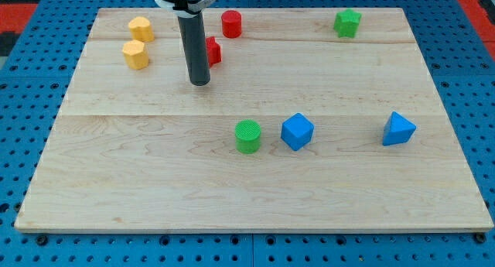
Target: Move the yellow hexagon to the bottom right diagonal of the red circle
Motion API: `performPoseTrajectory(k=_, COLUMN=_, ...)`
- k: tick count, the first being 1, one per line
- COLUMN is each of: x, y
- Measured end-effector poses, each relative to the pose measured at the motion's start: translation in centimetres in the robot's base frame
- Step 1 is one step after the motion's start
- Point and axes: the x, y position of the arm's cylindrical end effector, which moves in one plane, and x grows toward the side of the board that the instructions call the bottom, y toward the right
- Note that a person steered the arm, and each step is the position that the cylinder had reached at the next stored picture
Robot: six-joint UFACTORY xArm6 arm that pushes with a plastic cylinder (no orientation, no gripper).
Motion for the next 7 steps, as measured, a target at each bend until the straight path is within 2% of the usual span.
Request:
performPoseTrajectory(k=2, x=-1.1, y=0.0)
performPoseTrajectory(k=3, x=0.3, y=-0.6)
performPoseTrajectory(k=5, x=4.5, y=-14.4)
performPoseTrajectory(k=6, x=2.0, y=-17.7)
performPoseTrajectory(k=7, x=-1.7, y=-17.7)
